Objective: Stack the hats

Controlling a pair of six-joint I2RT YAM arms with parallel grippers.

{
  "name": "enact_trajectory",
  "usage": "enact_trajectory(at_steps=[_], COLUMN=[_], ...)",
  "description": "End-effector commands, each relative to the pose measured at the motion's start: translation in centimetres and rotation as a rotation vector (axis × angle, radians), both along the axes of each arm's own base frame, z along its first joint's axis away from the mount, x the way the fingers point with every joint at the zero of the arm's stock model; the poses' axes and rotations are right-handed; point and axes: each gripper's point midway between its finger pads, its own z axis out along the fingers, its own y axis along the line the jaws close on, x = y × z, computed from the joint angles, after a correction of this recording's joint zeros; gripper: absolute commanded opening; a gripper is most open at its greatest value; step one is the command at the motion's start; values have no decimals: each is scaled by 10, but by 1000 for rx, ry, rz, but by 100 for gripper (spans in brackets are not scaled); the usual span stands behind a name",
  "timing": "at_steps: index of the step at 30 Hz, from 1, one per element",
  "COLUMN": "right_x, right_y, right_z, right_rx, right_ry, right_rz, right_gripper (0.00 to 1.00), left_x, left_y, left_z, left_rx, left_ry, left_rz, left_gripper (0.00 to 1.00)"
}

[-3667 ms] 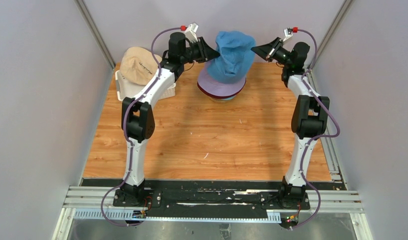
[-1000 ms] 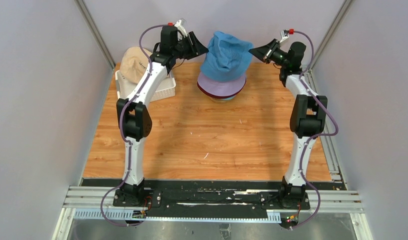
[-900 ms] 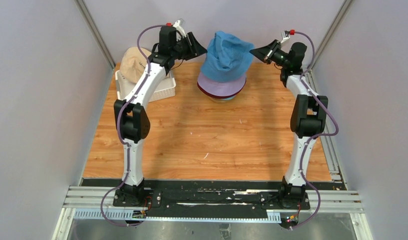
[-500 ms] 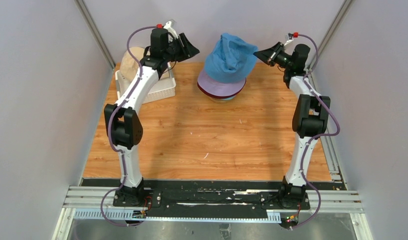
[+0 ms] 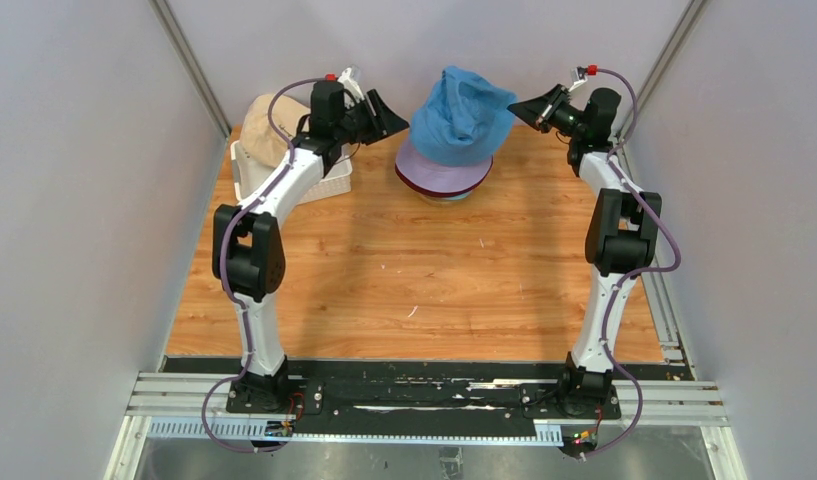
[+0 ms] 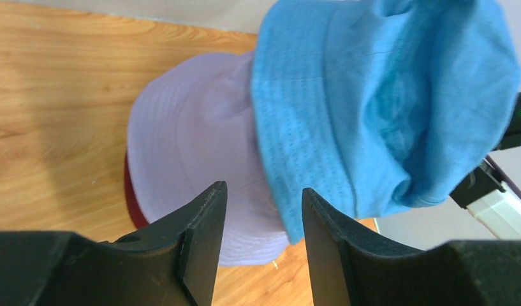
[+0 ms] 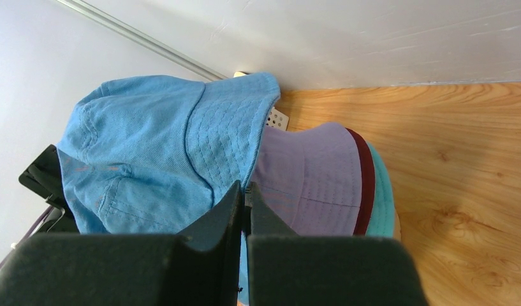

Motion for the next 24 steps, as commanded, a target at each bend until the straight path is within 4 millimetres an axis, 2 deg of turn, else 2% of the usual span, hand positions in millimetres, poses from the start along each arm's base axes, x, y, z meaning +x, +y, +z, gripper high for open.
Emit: enact_trajectory(at_steps=[1,7,24], right_x=[2,2,2], right_y=[-3,0,6], right_z=[-1,0,3], right_rx=[-12,-5,2], right_ry=[-19,-21,-31], right_rz=[-9,-5,10], right_gripper=[1,1,1], left_x=[-2,-1,-7], left_y=[-21,-30,-30], left_z=[40,34,8], left_rx=[-63,-95,-88], left_ry=[-117,-99,-43], left_rz=[-69,-102,-112], left_gripper=[51,51,52])
